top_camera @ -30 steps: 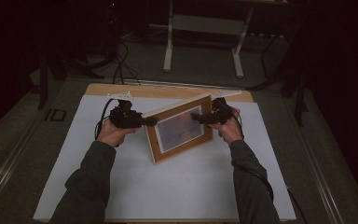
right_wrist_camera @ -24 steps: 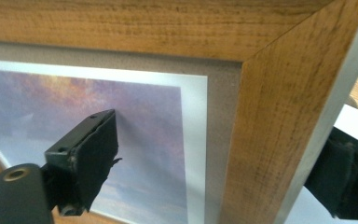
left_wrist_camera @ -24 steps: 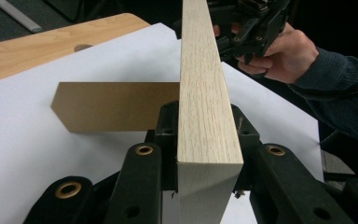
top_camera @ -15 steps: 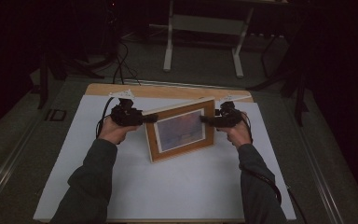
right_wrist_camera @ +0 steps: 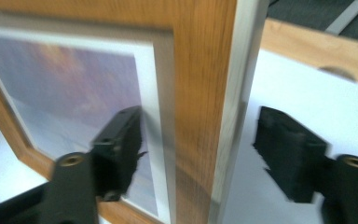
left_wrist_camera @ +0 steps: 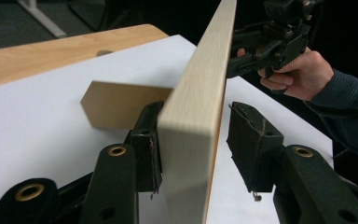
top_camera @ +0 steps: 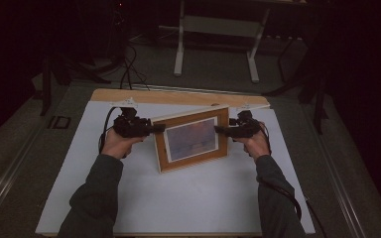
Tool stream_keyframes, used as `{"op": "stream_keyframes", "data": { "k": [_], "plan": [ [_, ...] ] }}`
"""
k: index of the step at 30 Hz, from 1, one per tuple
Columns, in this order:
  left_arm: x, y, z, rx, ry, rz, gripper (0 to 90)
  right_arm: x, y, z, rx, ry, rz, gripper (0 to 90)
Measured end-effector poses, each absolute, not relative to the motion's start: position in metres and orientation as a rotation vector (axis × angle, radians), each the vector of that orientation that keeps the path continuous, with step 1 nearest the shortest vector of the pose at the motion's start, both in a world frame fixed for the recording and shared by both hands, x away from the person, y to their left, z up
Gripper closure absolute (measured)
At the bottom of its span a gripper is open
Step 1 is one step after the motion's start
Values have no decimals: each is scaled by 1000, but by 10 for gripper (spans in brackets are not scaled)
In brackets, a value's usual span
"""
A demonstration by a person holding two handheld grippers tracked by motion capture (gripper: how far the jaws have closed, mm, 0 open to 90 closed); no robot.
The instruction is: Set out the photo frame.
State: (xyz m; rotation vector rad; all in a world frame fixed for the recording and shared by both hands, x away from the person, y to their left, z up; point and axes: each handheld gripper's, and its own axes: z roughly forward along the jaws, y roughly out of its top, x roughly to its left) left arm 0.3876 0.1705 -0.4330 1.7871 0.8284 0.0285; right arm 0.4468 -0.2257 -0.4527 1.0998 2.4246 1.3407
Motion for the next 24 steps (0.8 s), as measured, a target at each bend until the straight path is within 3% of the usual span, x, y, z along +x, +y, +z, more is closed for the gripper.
{"op": "stream_keyframes", "data": {
  "k": [3,6,7,15,24],
  "plan": [
    [380,177,-442,1793,841,26,649,447,-224,-461,1093,2477,1320,264],
    [379,182,-448,1771,850,-11,701,446,-223,-469,1080,2539,1322,382],
    [378,182,-448,1777,849,6,707,444,-223,-470,1072,2547,1310,383],
    [385,176,-448,1792,869,36,715,424,-239,-473,1097,2535,1329,509],
    [394,175,-448,1783,876,58,684,405,-244,-473,1097,2534,1311,582]
  ]
}}
